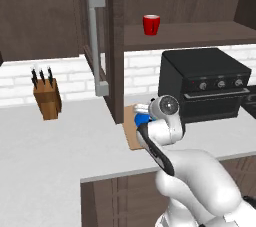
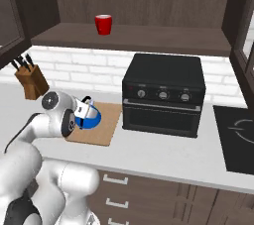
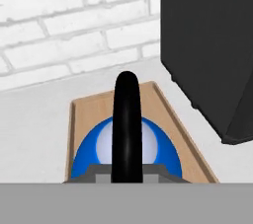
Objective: Pick the kettle from the counter and place it on the tray. Then pick the mug from the cabinet and place it on the tray. Then close the cabinet doors.
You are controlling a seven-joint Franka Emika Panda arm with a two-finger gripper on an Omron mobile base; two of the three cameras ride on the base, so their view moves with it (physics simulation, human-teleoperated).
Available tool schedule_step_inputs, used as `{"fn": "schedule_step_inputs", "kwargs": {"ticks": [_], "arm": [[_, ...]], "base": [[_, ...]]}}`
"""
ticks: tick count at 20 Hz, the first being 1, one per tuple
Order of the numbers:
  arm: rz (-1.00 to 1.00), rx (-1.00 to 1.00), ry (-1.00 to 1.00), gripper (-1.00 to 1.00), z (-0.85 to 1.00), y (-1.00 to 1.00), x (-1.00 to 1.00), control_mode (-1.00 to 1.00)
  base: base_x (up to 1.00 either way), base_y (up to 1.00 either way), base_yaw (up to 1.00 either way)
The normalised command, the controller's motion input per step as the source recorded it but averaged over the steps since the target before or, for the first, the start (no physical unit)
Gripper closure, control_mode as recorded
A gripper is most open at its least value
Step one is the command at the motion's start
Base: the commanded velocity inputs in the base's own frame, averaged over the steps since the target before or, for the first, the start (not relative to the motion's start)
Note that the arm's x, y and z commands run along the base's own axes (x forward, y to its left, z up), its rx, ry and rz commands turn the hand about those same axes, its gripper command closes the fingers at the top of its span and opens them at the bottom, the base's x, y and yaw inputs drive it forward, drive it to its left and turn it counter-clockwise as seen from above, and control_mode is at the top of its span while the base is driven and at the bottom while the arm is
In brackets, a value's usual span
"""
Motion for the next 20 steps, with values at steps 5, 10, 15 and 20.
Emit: {"fn": "schedule_step_inputs", "kwargs": {"ticks": [5, 10, 15, 20], "arm": [[-0.04, 0.00, -0.01, 1.00, 0.05, 0.14, 0.79, -1.00], [-0.02, 0.00, 0.00, 1.00, 0.01, 0.00, 0.60, -1.00], [0.00, 0.00, 0.04, 1.00, 0.00, 0.01, 0.53, -1.00], [0.00, 0.00, 0.02, 1.00, 0.00, 0.00, 0.31, -1.00]], "base": [[0.00, 0.00, 0.00], [0.00, 0.00, 0.00], [0.00, 0.00, 0.00], [0.00, 0.00, 0.00]]}}
